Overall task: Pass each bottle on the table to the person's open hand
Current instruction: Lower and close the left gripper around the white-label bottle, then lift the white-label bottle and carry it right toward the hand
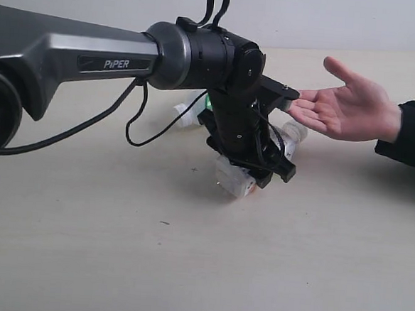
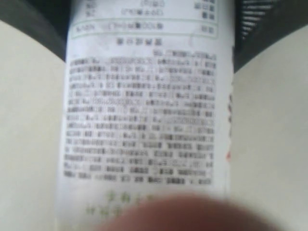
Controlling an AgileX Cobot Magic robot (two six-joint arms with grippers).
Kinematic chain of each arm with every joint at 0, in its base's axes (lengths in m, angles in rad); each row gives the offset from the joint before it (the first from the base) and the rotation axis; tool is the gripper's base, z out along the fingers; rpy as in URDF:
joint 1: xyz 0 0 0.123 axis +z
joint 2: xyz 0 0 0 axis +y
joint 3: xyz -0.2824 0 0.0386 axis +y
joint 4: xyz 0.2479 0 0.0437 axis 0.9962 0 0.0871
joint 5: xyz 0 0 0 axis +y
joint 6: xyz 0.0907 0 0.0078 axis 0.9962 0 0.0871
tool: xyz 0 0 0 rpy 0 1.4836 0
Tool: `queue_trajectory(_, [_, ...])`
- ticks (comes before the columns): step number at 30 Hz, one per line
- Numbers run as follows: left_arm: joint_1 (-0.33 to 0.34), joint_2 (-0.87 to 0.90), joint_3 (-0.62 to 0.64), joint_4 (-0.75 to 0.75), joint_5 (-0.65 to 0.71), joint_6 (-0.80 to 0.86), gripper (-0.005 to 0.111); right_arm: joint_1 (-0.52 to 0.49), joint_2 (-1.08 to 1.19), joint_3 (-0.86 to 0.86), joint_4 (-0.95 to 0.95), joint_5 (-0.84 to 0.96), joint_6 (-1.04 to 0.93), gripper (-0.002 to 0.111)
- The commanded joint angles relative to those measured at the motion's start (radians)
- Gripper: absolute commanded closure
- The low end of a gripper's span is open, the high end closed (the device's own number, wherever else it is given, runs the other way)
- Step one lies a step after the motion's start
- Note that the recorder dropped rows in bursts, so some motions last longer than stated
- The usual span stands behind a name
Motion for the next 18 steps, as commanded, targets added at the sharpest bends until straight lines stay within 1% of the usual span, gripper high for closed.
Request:
queue_trajectory(1, [0.001, -0.033, 0.003, 0.005, 0.015, 0.004, 0.107, -0.004, -0.005, 0.002, -0.001, -0.014, -0.005, 0.108])
queue_trajectory(5, [0.001, -0.063, 0.003, 0.005, 0.025, -0.034, 0.107, -0.004, -0.005, 0.002, -0.001, -0.014, -0.005, 0.108])
queue_trajectory(13, [0.001, -0.097, 0.003, 0.013, 0.142, -0.104, 0.107, -0.004, -0.005, 0.002, -0.001, -0.014, -0.005, 0.108])
queue_trajectory(18, [0.001, -0.111, 0.003, 0.034, 0.17, -0.174, 0.107, -0.004, -0.005, 0.002, -0.001, -0.014, -0.005, 0.108])
